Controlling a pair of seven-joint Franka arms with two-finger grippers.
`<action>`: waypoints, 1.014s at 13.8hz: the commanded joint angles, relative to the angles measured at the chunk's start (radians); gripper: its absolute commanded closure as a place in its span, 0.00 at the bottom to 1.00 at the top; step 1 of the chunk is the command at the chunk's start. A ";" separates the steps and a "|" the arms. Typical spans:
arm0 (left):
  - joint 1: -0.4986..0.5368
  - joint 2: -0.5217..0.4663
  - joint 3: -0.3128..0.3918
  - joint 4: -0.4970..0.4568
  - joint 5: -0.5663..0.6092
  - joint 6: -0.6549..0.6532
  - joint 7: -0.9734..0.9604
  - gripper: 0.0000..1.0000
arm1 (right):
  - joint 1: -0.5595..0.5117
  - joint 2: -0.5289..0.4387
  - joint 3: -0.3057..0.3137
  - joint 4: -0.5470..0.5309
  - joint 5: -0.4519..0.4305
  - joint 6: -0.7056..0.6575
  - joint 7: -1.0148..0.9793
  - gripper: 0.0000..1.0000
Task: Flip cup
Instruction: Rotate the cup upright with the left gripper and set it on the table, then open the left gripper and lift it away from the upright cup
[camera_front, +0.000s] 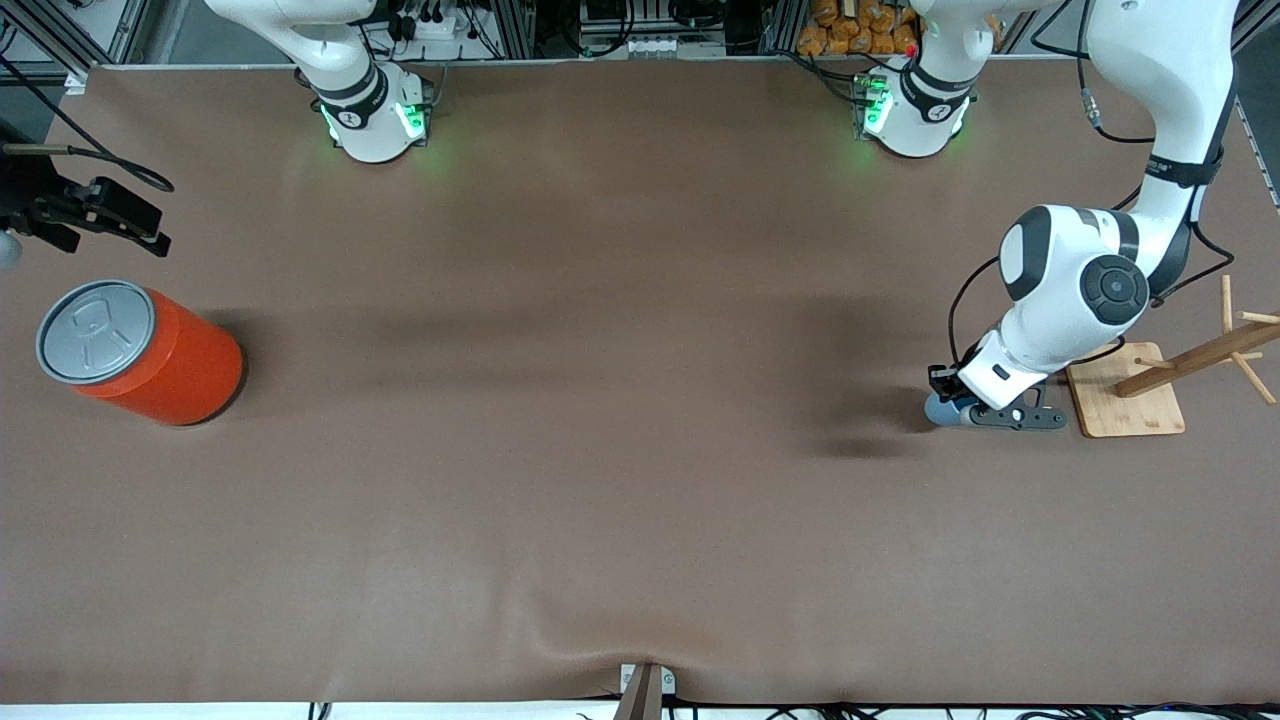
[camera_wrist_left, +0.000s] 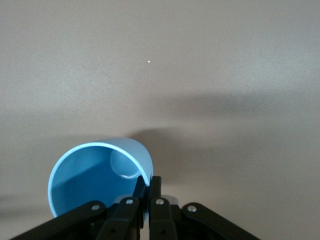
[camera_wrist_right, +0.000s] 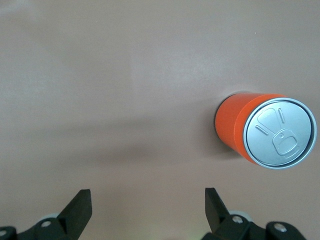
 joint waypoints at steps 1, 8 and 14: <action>0.006 0.000 -0.002 -0.005 0.032 0.015 -0.026 0.93 | -0.023 -0.014 0.011 -0.013 0.012 -0.001 -0.017 0.00; 0.006 -0.030 0.000 0.054 0.032 -0.098 -0.017 0.00 | -0.031 -0.014 0.011 -0.013 0.012 -0.006 -0.018 0.00; 0.032 -0.049 0.001 0.368 0.033 -0.561 -0.011 0.00 | -0.032 -0.012 0.011 -0.013 0.012 -0.008 -0.018 0.00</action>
